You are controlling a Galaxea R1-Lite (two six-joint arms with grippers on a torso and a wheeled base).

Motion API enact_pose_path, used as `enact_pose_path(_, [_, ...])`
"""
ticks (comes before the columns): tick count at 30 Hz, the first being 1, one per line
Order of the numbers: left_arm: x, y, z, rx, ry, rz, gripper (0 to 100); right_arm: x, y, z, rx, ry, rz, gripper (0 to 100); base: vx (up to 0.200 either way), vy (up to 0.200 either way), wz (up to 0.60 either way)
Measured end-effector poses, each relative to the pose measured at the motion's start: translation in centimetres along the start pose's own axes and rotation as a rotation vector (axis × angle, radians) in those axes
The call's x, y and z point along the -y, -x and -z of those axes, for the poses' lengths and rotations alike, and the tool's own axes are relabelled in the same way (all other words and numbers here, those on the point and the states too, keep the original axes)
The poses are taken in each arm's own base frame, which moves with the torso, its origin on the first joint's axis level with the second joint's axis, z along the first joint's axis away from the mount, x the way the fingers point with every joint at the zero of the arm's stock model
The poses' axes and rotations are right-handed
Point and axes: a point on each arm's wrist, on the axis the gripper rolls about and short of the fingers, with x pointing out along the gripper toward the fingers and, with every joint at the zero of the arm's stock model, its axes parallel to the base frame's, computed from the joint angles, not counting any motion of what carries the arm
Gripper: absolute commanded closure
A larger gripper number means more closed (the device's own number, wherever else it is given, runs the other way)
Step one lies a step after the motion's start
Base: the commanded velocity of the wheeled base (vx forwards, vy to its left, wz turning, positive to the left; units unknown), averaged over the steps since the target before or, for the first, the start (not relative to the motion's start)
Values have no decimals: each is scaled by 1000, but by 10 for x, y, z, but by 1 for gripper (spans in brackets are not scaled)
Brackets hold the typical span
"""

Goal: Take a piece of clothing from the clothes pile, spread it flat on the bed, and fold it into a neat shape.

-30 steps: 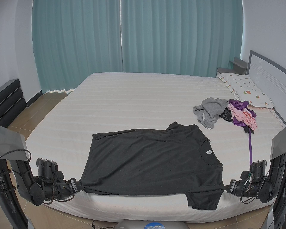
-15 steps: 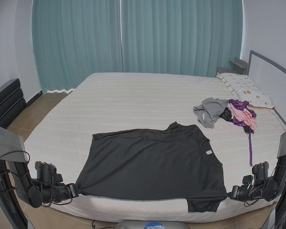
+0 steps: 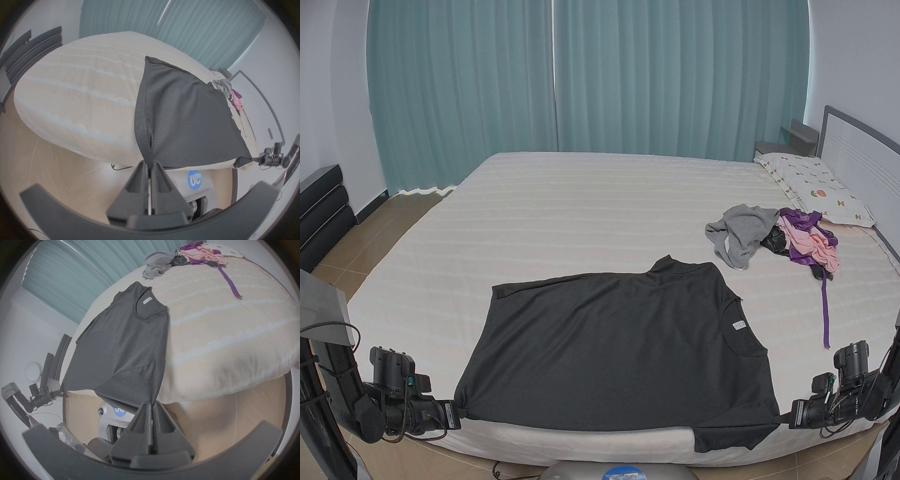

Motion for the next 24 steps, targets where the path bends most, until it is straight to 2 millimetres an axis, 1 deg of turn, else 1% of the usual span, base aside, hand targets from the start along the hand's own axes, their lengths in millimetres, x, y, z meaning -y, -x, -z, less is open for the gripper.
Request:
enact_pose_path(5, [-2,4,7,-21,-49,-23,100,2,4,3,-24,3,13,100,0,0,0])
enact_pose_path(11, [-3,5,9,-31,-77,-47,100,3,9,5,-34,16,18,100,0,0,0])
enact_pose_path(16, [-4,7,16,-91,-127,-62,100,2,12,10,-65,36,25,100,0,0,0])
enact_pose_path(24, [-5,13,17,-111,-155,-70,100,1,20,14,-86,55,27,100,0,0,0])
